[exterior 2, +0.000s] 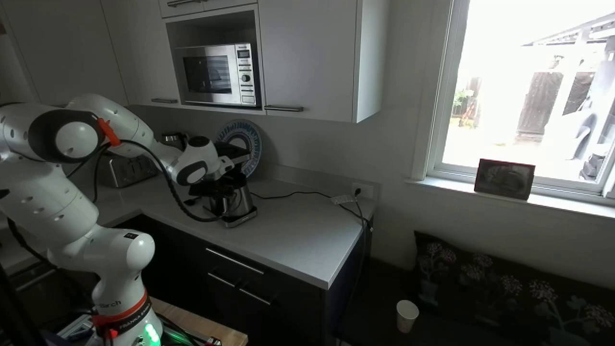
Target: Remove the kettle from the coffee maker
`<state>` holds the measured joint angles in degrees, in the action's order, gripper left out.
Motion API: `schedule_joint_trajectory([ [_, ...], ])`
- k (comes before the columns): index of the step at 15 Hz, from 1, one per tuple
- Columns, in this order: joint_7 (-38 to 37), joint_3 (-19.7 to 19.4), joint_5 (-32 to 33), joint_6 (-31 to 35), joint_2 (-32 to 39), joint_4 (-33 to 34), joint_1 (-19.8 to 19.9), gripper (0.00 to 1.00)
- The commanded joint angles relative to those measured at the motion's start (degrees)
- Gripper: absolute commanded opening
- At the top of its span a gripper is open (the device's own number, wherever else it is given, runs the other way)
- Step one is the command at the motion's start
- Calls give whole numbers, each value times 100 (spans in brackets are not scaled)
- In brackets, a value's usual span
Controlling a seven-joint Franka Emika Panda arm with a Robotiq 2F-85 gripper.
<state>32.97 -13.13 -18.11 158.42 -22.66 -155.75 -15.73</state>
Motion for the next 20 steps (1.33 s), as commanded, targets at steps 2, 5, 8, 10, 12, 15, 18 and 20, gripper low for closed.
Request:
schedule_joint_trajectory([
  [2, 84, -137, -169, 168, 161, 87, -147, 28],
  [5, 79, -156, -202, 177, 189, 130, -162, 66],
  [8, 53, -144, -289, 172, 281, 188, -209, 86],
  [10, 58, -129, -360, 218, 356, 217, -239, 99],
  [12, 66, -146, -508, 307, 417, 241, -317, 100],
  [15, 192, -285, -885, 499, 462, 260, -545, 75],
  [18, 221, -341, -926, 558, 481, 252, -581, 52],
  [20, 235, -355, -863, 572, 482, 240, -552, 36],
])
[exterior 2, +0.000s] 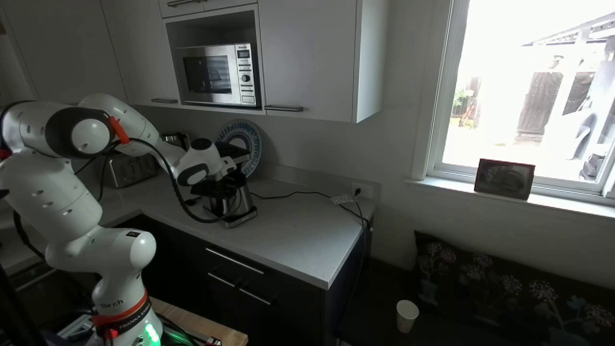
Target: Remove the kettle from the coffee maker
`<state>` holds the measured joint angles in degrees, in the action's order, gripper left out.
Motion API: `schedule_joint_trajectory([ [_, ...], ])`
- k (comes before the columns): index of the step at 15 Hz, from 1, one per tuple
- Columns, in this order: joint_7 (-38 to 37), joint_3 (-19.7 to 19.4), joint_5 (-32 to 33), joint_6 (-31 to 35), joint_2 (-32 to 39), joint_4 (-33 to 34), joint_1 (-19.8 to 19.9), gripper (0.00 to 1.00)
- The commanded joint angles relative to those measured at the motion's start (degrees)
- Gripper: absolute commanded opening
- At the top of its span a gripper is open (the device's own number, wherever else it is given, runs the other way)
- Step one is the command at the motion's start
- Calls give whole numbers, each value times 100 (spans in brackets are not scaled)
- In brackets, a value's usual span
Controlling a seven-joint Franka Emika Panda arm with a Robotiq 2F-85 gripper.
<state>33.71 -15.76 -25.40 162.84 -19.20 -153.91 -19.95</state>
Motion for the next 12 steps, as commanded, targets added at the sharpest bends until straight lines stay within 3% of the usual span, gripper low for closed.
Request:
schedule_joint_trajectory([
  [1, 141, -75, -71, 134, 133, 47, -91, 30],
  [5, 138, -51, 99, 118, 117, 38, 54, 1],
  [12, 200, -15, 507, 75, 71, 69, 415, 0],
])
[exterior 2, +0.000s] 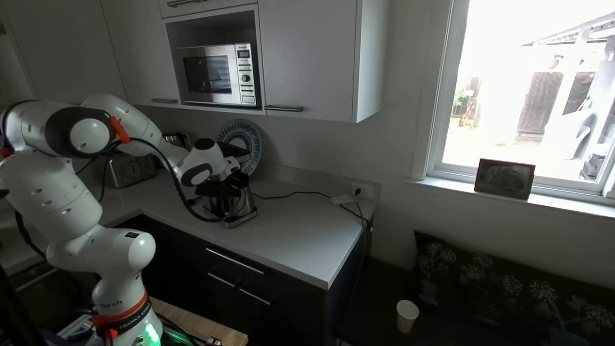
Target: Remove the kettle from the coffee maker
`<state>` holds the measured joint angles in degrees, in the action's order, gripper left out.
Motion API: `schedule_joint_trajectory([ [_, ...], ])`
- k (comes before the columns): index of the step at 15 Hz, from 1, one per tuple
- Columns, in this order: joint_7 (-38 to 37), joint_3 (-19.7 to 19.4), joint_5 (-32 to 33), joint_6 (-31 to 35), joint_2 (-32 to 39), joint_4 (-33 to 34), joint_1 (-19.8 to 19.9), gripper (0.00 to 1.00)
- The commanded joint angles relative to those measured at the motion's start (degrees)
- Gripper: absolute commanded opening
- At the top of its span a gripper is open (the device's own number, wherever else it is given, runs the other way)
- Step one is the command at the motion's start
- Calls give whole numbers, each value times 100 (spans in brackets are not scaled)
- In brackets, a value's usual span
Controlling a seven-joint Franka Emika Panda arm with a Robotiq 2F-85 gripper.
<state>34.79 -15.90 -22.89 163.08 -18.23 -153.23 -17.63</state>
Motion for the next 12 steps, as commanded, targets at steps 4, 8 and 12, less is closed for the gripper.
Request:
schedule_joint_trajectory([
  [4, 187, -34, 400, 72, -63, 20, 284, 0],
  [8, 416, -245, 115, 253, -26, 55, 151, 0],
  [12, 323, -403, -262, 467, 115, 68, 82, 0],
])
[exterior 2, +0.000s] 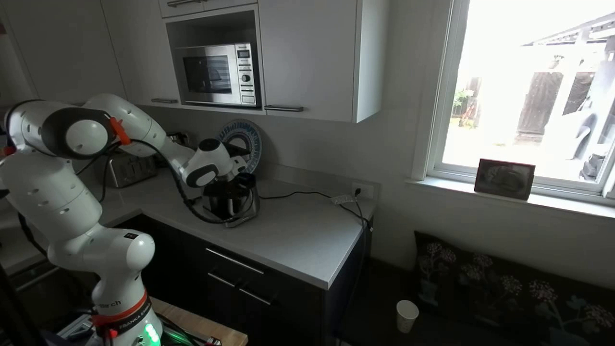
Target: Remove the kettle from the coffee maker
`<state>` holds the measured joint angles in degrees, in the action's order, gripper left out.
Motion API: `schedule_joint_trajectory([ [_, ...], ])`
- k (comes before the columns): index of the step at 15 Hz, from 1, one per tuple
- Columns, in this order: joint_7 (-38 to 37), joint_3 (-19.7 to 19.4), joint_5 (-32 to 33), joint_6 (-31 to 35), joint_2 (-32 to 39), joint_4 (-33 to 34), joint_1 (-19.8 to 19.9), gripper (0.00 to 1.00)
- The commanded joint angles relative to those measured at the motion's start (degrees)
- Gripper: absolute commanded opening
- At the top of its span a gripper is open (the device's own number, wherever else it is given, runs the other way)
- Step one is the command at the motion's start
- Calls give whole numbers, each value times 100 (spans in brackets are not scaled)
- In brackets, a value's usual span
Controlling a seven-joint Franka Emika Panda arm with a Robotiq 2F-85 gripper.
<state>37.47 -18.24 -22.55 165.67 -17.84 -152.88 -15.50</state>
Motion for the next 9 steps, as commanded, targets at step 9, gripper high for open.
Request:
schedule_joint_trajectory([
  [9, -109, 46, 274, 523, 265, 11, 394, 0],
])
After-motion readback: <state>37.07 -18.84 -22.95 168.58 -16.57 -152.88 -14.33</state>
